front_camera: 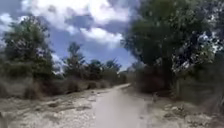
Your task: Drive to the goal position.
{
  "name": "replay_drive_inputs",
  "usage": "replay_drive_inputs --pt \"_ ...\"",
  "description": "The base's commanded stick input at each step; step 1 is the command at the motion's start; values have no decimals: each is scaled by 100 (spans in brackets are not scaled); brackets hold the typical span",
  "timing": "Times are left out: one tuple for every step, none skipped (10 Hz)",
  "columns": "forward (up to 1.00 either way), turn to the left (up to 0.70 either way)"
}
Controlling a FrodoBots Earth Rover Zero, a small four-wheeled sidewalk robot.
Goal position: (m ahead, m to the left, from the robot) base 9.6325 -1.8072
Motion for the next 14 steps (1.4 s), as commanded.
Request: replay_drive_inputs --pt "100 0" --pt "100 0" --pt "100 0" --pt "100 0" --pt "100 0" --pt "100 0" --pt "100 0" --pt "100 0" --pt "100 0" --pt "100 0" --pt "100 26" --pt "100 40" --pt "100 40" --pt "100 24"
